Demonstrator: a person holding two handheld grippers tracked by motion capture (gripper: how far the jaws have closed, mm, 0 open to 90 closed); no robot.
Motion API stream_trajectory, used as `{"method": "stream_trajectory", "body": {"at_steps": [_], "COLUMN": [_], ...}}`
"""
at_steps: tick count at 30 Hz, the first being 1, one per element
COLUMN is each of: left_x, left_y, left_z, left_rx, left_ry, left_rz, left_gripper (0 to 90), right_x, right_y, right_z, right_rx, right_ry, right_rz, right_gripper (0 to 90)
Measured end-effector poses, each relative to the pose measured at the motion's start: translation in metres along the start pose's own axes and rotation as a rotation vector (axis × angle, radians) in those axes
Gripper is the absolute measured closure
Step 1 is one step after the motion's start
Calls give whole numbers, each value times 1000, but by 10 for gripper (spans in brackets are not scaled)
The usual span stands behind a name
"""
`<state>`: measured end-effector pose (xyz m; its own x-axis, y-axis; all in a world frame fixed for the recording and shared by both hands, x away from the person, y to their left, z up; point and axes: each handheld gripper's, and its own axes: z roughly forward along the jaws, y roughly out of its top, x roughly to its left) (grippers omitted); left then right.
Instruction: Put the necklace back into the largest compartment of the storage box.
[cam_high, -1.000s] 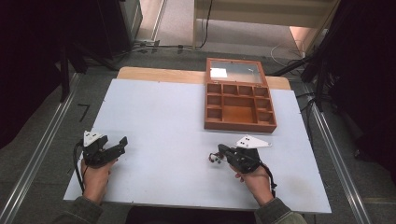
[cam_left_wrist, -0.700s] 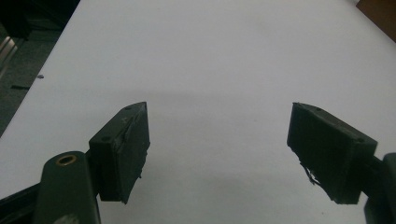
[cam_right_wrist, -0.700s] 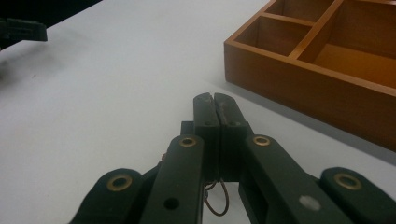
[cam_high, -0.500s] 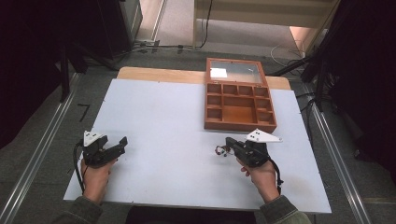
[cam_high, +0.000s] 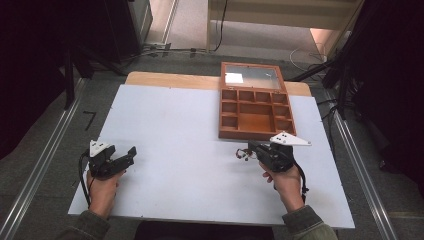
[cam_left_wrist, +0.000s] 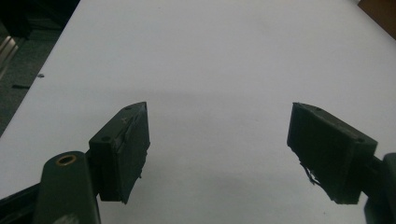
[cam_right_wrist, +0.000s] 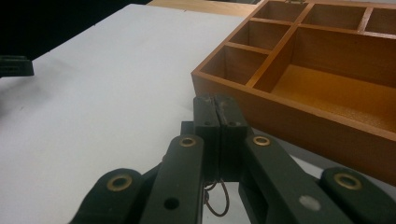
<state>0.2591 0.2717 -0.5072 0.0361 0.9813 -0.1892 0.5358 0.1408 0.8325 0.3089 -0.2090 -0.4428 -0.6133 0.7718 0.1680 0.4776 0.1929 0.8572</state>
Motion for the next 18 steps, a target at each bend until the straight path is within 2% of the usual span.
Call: {"method": "stream_trajectory", "body": {"at_steps": [18], "left_x": [0], "left_y": [0], "left_z": [0], "left_rx": [-3], "left_ry": [-5], "left_rz": [-2], "left_gripper": [211], "right_x": [-11], "right_y": [14], "right_z": [3], "right_rx": [-4], "right_ry": [-18], "right_rz": [18], "right_gripper": [861]}}
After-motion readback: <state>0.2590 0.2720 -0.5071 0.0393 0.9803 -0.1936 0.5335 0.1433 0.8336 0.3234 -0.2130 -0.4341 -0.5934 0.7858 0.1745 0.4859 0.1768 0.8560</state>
